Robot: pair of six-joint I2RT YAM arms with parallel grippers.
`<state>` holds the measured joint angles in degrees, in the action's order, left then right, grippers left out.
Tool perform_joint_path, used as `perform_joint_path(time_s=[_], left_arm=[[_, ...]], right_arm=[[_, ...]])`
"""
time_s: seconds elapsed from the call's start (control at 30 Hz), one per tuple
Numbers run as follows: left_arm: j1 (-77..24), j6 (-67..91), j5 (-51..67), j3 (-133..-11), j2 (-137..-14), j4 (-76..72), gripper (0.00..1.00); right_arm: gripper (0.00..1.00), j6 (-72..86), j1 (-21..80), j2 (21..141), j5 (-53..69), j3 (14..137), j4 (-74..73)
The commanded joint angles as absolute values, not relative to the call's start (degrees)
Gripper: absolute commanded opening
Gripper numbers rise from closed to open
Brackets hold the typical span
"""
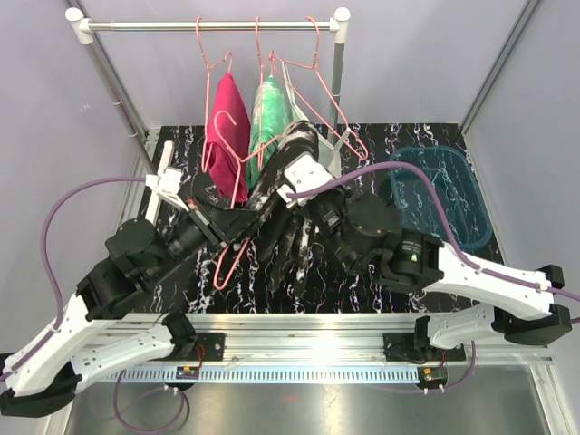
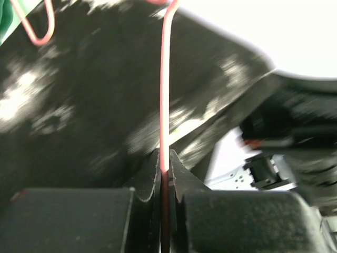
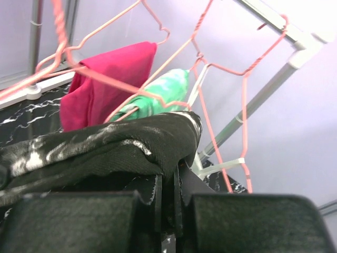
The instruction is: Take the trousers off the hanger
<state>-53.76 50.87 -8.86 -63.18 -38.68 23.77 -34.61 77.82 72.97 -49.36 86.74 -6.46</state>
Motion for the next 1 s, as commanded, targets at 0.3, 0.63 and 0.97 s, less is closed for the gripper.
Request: perform_joint_path(time_s=[0.3,0.63,0.97], left_arm=[[-54.05,49.22,-2.64,-52.56,-31.29,25.57,0.0],[-54.05,46.23,-0.36,-49.84,-27.69,29.79,0.0],[-54.05,44.47,1.76,-48.6,-26.19,31.38,0.0]], right_arm=[[0.0,-47.98,76.9,73.38,-54.58,111.42,-7.29],[0.0,-62.83,76.82,75.32,-61.34,121.63,-1.15],[0.0,-75.76,73.84,68.64,-67.06,111.02,10.9]])
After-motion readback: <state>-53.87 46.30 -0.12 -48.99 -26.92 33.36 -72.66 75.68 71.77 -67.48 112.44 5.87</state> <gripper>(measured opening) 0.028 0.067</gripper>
